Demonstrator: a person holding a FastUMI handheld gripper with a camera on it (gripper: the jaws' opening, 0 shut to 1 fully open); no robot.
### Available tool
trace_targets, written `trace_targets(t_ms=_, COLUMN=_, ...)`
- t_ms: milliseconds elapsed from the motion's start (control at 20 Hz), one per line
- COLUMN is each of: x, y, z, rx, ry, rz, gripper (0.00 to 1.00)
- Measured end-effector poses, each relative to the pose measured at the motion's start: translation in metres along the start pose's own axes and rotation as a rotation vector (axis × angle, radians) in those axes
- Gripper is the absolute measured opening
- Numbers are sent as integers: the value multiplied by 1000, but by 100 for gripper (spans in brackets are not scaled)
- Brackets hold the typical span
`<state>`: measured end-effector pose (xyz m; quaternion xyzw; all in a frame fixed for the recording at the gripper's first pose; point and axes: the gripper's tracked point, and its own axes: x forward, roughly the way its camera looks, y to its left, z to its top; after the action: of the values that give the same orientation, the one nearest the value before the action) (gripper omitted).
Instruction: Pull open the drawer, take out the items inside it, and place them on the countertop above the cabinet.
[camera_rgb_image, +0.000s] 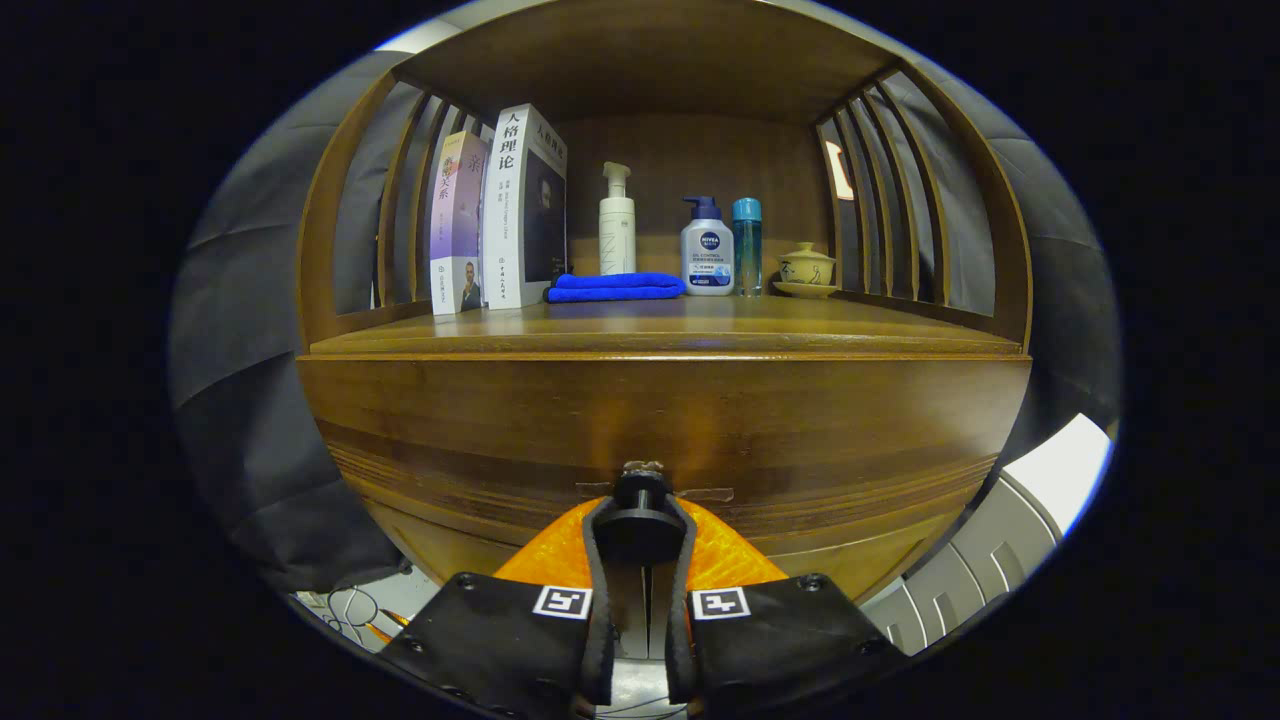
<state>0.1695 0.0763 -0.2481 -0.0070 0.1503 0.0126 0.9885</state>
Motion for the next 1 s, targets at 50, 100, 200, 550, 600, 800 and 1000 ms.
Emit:
trace_targets(t_ms=50, x=0, y=0, z=0, rx=0, ry=-8, rz=-5, gripper=22)
trace_targets(t_ms=100, x=0, y=0, z=0, rx=-1, ry=-17, rz=-9, gripper=22)
trace_targets(t_ms=200, x=1, y=0, z=0, rx=-12, ry=-29, rz=-17, gripper=22)
trace_targets(t_ms=550, x=-1, y=-1, z=0, rx=-10, ry=-46, rz=-20, gripper=22)
trace_targets(t_ms=600, x=-5, y=0, z=-1, rx=10, ry=-46, rz=-17, gripper=22)
trace_targets(t_ms=800, x=-25, y=0, z=-7, rx=-23, ry=-53, rz=-17, gripper=22)
trace_targets(t_ms=1000, x=-51, y=-1, z=-15, rx=-18, ry=-44, rz=1, gripper=22)
